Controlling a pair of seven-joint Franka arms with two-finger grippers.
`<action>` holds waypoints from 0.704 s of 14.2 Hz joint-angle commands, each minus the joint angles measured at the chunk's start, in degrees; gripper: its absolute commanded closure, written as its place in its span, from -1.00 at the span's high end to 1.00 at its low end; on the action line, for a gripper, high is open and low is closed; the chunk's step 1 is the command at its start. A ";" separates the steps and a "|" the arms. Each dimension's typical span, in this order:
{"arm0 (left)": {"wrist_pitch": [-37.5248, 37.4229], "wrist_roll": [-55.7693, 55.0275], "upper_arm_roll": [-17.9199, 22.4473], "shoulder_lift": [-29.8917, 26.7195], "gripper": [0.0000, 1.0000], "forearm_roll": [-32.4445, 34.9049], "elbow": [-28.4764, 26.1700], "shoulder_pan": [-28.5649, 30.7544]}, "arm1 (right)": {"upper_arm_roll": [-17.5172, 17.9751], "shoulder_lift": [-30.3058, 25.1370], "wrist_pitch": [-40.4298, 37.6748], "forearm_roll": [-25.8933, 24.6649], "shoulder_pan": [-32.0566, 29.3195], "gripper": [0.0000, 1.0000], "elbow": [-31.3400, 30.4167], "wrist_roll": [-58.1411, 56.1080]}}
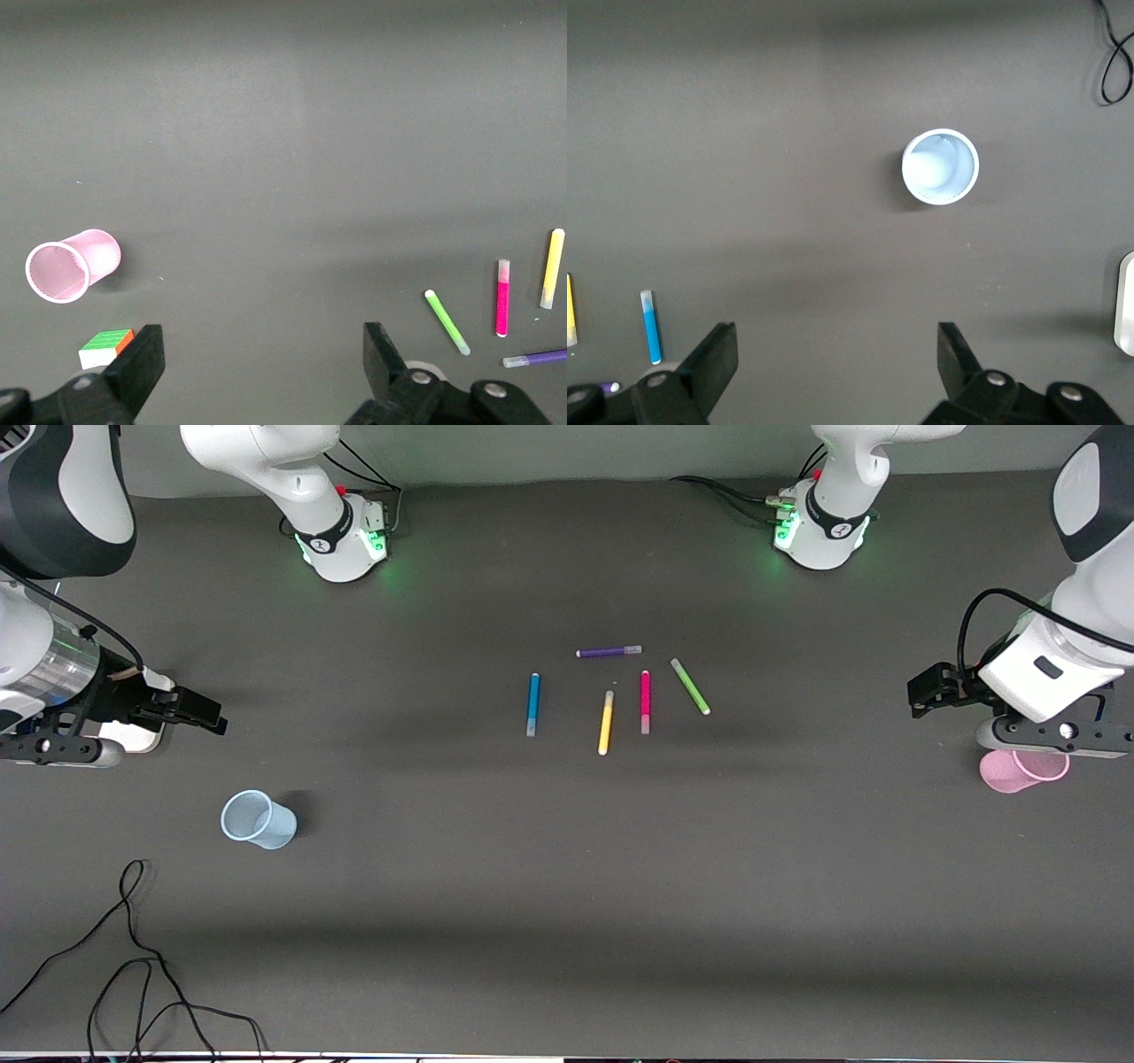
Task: Place pink and blue markers in matching cups
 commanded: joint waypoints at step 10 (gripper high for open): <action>-0.91 0.53 0.91 -0.88 1.00 -0.05 -0.63 -0.76 | 0.00 1.31 -1.97 -0.71 2.46 0.99 2.33 0.30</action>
